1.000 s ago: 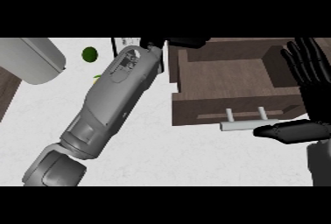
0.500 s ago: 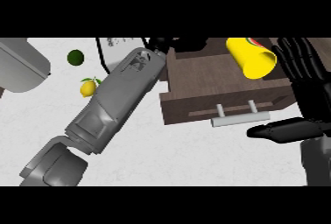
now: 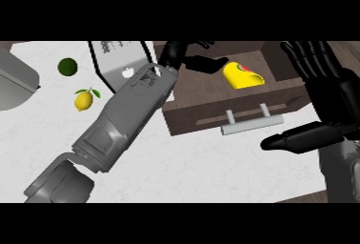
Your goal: Pick up the cup, place it into the drawer and close the drawer
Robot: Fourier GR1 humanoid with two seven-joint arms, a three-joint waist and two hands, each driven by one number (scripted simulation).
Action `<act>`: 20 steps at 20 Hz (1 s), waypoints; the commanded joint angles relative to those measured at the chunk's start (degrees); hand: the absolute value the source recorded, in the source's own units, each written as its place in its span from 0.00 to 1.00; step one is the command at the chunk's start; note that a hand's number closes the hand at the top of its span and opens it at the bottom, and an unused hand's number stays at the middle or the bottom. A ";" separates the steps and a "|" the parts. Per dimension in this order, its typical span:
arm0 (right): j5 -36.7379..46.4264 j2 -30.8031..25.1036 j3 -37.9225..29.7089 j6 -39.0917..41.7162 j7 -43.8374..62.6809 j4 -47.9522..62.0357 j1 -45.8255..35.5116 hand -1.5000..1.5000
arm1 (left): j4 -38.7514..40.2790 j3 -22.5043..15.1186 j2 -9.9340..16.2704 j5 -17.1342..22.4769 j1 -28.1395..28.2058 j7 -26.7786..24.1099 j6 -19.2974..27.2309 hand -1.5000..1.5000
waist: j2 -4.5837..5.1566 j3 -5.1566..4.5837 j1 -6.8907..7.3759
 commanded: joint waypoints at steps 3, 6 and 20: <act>-6.29 1.85 5.13 6.56 1.58 -0.43 -1.78 1.00 | -3.50 1.28 -0.02 7.14 2.08 -4.29 -0.16 0.00 | 0.15 -0.07 -1.46; -9.24 1.18 8.05 12.04 1.61 0.35 -1.56 1.00 | -6.06 2.46 -0.02 10.34 0.96 -7.97 -2.12 0.00 | 0.01 -0.08 -0.58; 15.98 -12.89 17.53 18.41 4.34 -1.30 4.39 0.00 | -4.14 4.70 -0.02 17.59 1.06 -13.34 1.56 0.00 | -1.82 -0.02 7.22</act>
